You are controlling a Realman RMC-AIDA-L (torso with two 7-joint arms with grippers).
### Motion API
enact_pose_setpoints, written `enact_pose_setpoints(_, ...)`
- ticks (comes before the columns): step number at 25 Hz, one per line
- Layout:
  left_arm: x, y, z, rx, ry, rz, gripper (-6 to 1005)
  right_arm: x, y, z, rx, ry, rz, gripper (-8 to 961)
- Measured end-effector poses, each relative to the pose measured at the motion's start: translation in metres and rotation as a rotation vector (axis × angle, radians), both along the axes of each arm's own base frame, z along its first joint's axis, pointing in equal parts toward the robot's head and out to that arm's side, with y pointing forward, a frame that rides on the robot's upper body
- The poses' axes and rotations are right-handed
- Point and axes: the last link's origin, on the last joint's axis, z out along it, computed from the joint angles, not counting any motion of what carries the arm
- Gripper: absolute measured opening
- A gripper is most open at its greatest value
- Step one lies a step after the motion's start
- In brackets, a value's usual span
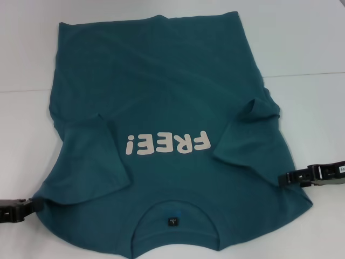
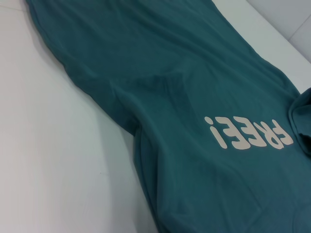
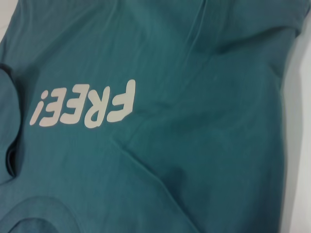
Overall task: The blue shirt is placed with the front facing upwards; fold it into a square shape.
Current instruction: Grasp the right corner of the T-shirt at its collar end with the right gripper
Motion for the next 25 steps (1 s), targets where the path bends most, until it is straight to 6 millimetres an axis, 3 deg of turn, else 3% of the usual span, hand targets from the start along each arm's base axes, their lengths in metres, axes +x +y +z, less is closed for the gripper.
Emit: enact_pose_setpoints(25,0.001,0.0,-0.001,0.0,-0.002,-0.001,-1,-0.033,-0.004,-0.022,-0.133,0.082,0.1,825)
